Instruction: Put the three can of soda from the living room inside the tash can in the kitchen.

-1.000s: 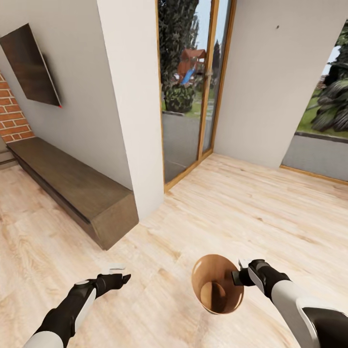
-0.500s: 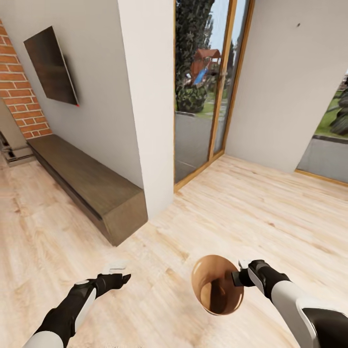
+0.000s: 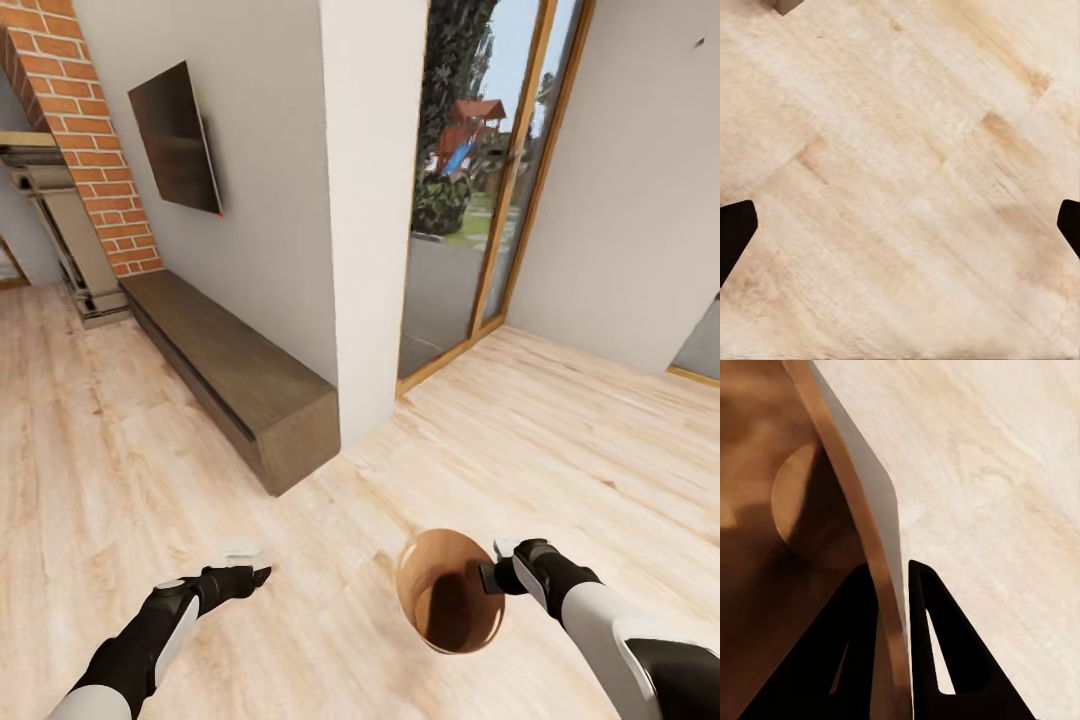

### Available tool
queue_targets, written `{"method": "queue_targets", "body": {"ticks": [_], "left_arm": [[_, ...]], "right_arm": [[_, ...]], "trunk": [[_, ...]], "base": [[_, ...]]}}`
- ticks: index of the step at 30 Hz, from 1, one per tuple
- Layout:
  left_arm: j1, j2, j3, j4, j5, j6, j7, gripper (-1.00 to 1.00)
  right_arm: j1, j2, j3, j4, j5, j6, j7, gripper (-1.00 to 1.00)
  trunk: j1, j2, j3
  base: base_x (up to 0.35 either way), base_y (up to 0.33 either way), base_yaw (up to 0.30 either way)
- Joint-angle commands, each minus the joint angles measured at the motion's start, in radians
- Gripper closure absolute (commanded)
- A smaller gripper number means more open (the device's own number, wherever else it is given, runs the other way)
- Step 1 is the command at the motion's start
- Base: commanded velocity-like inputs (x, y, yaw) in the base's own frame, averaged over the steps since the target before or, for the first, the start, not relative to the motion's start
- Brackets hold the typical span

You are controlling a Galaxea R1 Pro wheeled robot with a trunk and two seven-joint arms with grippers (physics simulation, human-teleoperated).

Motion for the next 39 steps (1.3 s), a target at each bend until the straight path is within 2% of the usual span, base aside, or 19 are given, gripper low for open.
{"method": "queue_targets", "body": {"ticks": [1, 7, 19, 39], "left_arm": [[0.0, 0.0, 0.0, 0.0, 0.0, 0.0, 0.0, -1.0], [0.0, 0.001, 0.0, 0.0, 0.0, -0.001, 0.0, -1.0], [0.0, 0.001, 0.0, 0.0, 0.0, -0.001, 0.0, -1.0], [0.0, 0.0, -0.001, 0.0, -0.001, -0.001, 0.0, -1.0]], "right_arm": [[0.0, 0.0, -0.005, 0.0, -0.009, 0.001, 0.004, 1.0], [0.0, 0.0, -0.005, 0.0, -0.009, 0.0, 0.004, 1.0], [0.001, 0.002, -0.006, 0.001, -0.009, -0.022, 0.004, 1.0], [0.008, 0.011, -0.004, 0.001, -0.008, -0.025, 0.004, 1.0]], "trunk": [[0.0, 0.0, 0.0], [0.0, 0.0, -0.001], [0.0, 0.0, -0.005], [0.0, 0.0, -0.023]], "base": [[-0.138, 0.21, 0.214], [-0.105, 0.149, 0.071], [0.007, 0.013, 0.09], [0.21, 0.205, 0.19]]}}
